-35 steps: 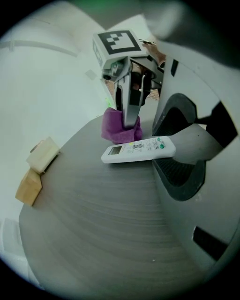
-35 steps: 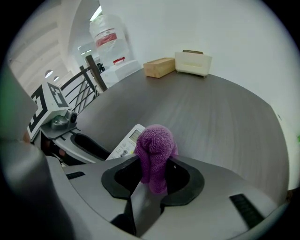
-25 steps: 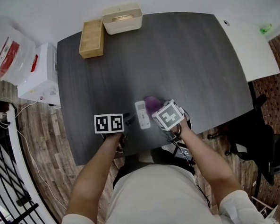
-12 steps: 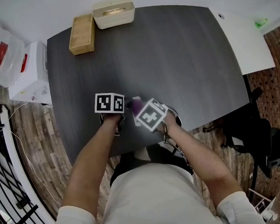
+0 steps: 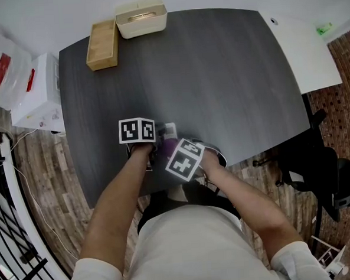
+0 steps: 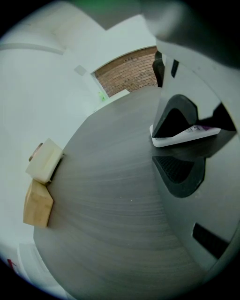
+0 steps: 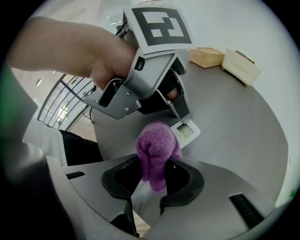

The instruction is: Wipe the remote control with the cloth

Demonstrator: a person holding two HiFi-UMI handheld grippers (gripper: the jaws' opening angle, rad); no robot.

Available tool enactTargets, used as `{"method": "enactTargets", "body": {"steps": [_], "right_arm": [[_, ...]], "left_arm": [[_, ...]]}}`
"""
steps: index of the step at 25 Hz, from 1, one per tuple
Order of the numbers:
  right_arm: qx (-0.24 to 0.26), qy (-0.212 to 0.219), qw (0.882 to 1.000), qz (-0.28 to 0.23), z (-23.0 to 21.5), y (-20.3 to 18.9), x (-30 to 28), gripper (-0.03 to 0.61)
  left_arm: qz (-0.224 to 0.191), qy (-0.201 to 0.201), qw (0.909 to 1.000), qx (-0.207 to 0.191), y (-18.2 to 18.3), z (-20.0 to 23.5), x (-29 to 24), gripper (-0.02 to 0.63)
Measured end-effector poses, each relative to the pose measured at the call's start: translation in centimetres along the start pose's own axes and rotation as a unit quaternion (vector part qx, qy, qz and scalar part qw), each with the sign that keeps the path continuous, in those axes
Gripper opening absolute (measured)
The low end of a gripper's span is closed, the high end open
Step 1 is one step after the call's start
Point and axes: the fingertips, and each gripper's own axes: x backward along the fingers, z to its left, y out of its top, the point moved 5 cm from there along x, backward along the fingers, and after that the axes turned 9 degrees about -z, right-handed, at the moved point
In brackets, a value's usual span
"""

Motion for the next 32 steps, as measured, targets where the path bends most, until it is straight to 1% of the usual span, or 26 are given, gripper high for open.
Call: {"method": "enactTargets", "body": {"steps": [5, 9, 13, 14, 16, 18, 21, 24, 25, 27, 29, 32], "right_arm": [[-0.015, 0.018, 1.000, 0.001, 1.2, -1.2, 0.3, 0.124], [-0.029, 0.026, 0.999, -0.001, 2.0, -2.4, 0.7, 0.124], [-0.050, 0.082, 0.995, 0.005, 4.3, -4.2, 0.9, 0.124], [-0.054, 0.086, 0.995, 0.006, 4.7, -4.9, 0.9, 0.124], [-0.075, 0.082, 0.994, 0.001, 5.1, -6.2, 1.1, 0.124], [-0.109, 0.074, 0.991, -0.023, 4.6, -6.8, 1.4, 0.124], [-0.151, 0.059, 0.986, -0.042, 3.3, -7.5, 2.4, 0.124], [-0.174, 0.043, 0.982, -0.057, 2.3, -8.2, 2.9, 0.124], [-0.184, 0.037, 0.980, -0.065, 1.9, -8.6, 3.0, 0.124], [-0.216, 0.027, 0.972, -0.089, 1.3, -9.3, 3.1, 0.124], [-0.256, 0.015, 0.960, -0.112, 0.7, -10.0, 3.5, 0.124], [-0.304, -0.005, 0.943, -0.134, -0.5, -10.9, 4.1, 0.124]], "left_arm": [[-0.003, 0.007, 1.0000, -0.006, -0.1, -0.1, 0.0, 0.126], [0.007, 0.000, 0.9998, -0.020, -0.4, -0.4, -0.1, 0.127], [0.003, 0.002, 0.9997, -0.024, -0.5, -0.4, 0.0, 0.126], [0.002, 0.003, 0.9997, -0.024, -0.5, -0.4, 0.0, 0.126], [0.000, 0.002, 0.9995, -0.030, -0.5, -0.3, 0.1, 0.126], [-0.007, -0.005, 0.9991, -0.042, -0.5, -0.2, 0.4, 0.126], [-0.026, -0.031, 0.9976, -0.057, 0.0, -0.6, 1.0, 0.127], [-0.040, -0.059, 0.9946, -0.076, 0.6, -1.3, 2.1, 0.128], [-0.043, -0.064, 0.9936, -0.083, 0.7, -1.6, 2.6, 0.136], [-0.048, -0.062, 0.9918, -0.102, 0.1, -2.5, 3.6, 0.187], [-0.050, -0.040, 0.9887, -0.136, -1.7, -3.5, 4.1, 0.241], [-0.033, -0.002, 0.9793, -0.200, -5.6, -5.2, 3.6, 0.278]]}}
